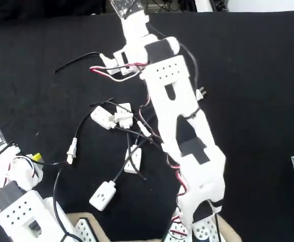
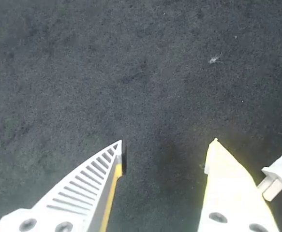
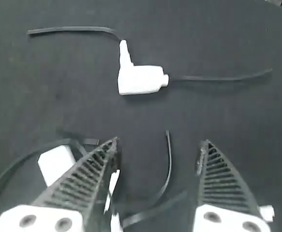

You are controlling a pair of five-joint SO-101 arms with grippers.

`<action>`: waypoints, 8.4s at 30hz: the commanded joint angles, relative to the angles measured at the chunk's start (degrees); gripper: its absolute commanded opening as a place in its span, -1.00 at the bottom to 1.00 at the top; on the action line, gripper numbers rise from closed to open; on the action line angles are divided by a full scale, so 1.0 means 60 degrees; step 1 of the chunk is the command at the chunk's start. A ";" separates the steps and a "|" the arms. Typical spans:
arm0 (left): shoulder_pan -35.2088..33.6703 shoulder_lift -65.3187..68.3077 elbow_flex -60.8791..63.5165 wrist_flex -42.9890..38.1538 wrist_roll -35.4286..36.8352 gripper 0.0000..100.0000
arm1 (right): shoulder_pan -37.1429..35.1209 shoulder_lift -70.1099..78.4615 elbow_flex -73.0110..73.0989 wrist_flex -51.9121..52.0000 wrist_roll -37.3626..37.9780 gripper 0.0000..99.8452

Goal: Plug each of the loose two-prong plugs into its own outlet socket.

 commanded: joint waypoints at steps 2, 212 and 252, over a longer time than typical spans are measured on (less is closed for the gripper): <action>-0.0007 -0.0073 -0.0051 -0.0205 0.0029 -0.45 | 0.0484 -0.0901 -0.0755 0.2505 -0.0029 -0.50; 0.0842 -0.0088 -0.1121 -0.0513 0.0103 -0.45 | 0.4718 -0.6029 0.6264 0.2330 0.4615 -0.98; 0.9780 -0.0073 -0.2264 -0.3136 0.2930 -0.45 | -0.2344 -1.7238 1.9348 -0.7971 -0.1070 -0.98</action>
